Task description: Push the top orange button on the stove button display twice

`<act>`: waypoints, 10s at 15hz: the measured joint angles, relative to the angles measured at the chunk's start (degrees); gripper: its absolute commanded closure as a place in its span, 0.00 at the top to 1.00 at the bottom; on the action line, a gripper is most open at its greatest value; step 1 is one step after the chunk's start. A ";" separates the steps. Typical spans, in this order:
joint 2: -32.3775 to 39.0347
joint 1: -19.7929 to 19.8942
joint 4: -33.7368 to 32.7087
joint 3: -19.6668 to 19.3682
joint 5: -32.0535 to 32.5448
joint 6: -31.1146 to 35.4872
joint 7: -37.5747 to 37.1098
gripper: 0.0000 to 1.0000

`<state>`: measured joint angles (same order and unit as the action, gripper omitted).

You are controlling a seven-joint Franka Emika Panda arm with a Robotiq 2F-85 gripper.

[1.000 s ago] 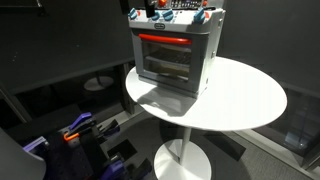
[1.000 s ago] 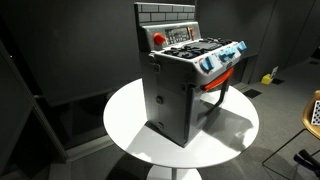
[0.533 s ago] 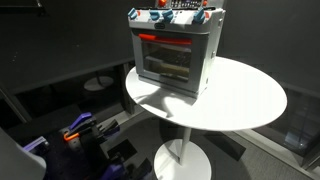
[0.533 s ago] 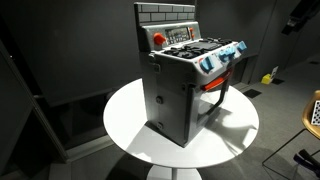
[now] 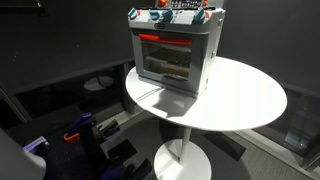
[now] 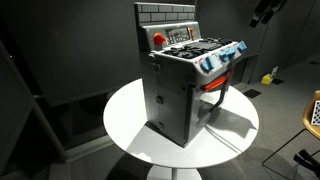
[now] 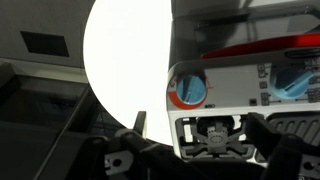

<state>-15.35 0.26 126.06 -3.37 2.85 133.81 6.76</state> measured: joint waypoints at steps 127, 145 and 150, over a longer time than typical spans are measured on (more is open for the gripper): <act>36.20 3.93 -32.36 8.88 -12.68 17.75 7.01 1.00; 17.87 3.38 -19.16 6.47 -12.41 -2.02 1.37 1.00; 8.93 3.16 -12.26 5.25 -10.34 -11.10 -1.59 1.00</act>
<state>-6.41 3.41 113.80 1.89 -7.49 122.72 5.16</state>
